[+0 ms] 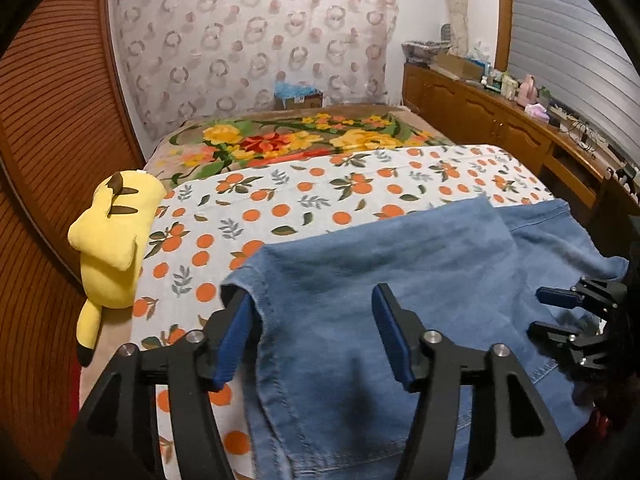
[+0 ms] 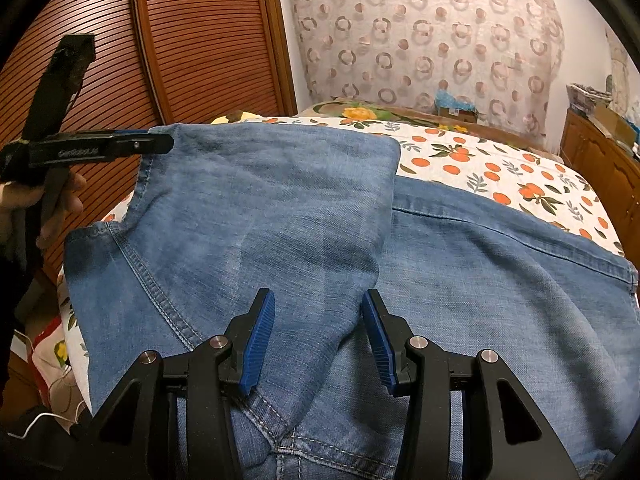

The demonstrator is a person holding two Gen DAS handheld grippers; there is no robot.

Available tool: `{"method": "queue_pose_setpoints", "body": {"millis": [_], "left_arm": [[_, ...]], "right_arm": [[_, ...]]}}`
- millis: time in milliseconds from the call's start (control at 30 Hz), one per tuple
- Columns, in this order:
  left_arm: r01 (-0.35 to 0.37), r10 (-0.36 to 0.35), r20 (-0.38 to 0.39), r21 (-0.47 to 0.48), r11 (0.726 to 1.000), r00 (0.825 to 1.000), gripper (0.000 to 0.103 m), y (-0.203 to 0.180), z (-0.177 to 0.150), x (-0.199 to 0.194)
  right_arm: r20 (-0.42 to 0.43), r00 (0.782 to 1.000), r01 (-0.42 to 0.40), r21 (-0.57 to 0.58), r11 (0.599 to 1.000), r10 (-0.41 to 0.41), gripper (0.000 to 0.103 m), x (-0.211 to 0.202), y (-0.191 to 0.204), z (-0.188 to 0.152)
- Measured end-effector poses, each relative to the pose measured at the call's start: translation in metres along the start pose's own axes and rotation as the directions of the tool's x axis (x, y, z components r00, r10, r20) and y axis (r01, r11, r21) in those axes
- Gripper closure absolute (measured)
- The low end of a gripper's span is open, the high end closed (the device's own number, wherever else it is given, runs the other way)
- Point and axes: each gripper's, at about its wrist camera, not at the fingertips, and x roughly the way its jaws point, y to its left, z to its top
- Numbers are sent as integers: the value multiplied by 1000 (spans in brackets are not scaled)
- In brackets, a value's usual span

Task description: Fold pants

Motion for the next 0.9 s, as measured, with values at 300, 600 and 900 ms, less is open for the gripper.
{"method": "queue_pose_setpoints", "body": {"millis": [300,600,900], "left_arm": [[51,-49,52,-34,998,997,24,-17,-9,-20],[-19,24,112,-52,998,993,24,-18,-6,-39],[-73,83,114,-89,993,990,24,0,-9,-43]], "right_arm": [[0,1000,1,1,1000,-1,56,0,0,0],[0,1000,0,1,1000,0,56,0,0,-1],[5,1000,5,1,1000,-5,56,0,-1,-2]]}}
